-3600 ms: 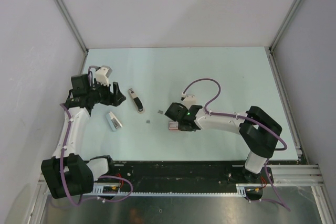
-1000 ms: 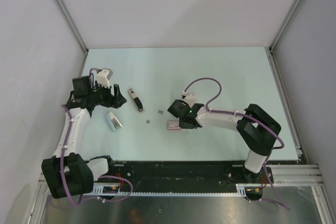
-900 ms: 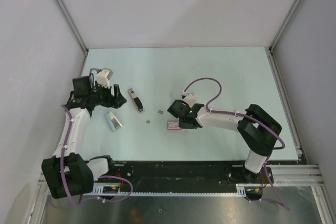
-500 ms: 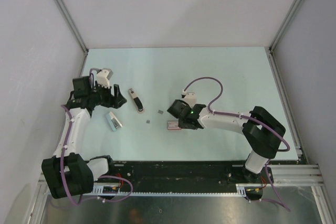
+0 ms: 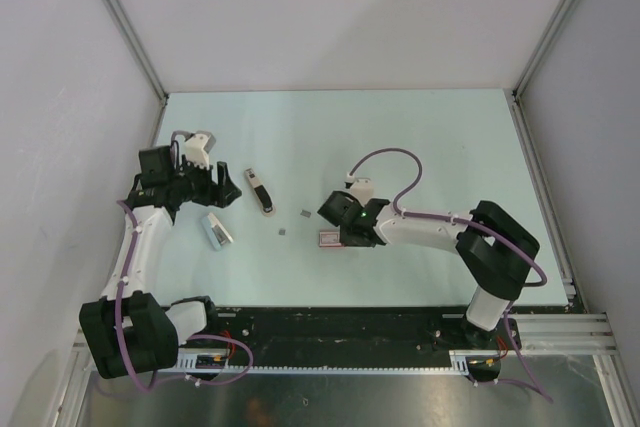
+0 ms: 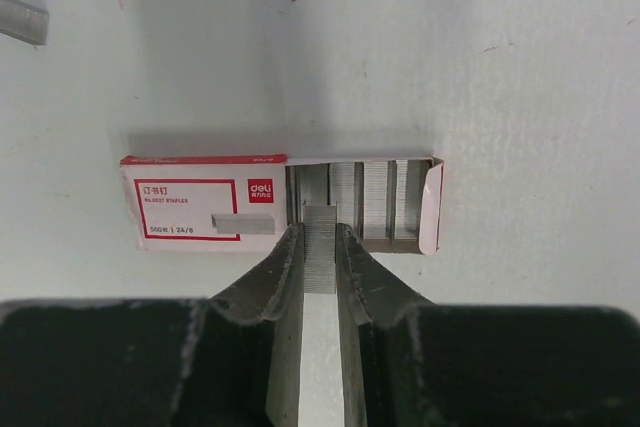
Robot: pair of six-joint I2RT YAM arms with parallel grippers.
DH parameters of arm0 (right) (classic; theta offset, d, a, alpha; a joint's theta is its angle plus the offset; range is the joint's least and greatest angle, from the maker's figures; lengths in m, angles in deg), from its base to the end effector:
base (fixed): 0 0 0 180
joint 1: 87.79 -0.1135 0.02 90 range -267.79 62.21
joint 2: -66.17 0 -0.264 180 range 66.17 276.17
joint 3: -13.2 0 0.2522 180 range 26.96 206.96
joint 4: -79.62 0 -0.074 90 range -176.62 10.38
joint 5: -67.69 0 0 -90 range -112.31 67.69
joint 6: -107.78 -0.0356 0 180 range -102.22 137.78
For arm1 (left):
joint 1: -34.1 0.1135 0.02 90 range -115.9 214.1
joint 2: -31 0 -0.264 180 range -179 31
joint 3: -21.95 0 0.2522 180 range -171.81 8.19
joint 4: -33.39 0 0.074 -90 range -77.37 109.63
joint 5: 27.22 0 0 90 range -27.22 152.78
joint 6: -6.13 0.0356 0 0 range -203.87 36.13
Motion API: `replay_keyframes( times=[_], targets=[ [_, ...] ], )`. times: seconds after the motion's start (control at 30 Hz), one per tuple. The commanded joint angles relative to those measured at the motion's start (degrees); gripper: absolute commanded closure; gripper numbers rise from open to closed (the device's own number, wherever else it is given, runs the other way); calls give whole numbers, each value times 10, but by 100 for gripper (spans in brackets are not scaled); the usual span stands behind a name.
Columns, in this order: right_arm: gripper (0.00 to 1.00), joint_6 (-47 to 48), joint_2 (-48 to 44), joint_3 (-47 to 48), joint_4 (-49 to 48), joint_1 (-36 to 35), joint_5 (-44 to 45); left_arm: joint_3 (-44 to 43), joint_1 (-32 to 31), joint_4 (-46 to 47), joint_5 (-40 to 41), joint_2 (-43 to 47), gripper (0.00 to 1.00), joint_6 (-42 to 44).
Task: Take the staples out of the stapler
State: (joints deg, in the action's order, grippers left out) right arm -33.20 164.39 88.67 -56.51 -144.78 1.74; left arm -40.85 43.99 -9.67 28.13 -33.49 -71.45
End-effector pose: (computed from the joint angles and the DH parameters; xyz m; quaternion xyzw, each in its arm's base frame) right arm 0.1934 0.2710 0.1795 -0.0081 0.9587 0.0403 0.2815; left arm 0.2318 0.0199 0.2716 0.1340 0.8784 -0.1986 0.4135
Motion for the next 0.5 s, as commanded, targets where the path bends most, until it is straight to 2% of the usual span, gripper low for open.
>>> replay_keyframes(
  times=[0.0,0.47],
  targets=[
    [96,-10,14,-1,-6,2,1,5,4,6,-10,7,23,13],
    [96,-1,19,0,-13,11,2,8,4,7,-9,7,23,15]
  ],
)
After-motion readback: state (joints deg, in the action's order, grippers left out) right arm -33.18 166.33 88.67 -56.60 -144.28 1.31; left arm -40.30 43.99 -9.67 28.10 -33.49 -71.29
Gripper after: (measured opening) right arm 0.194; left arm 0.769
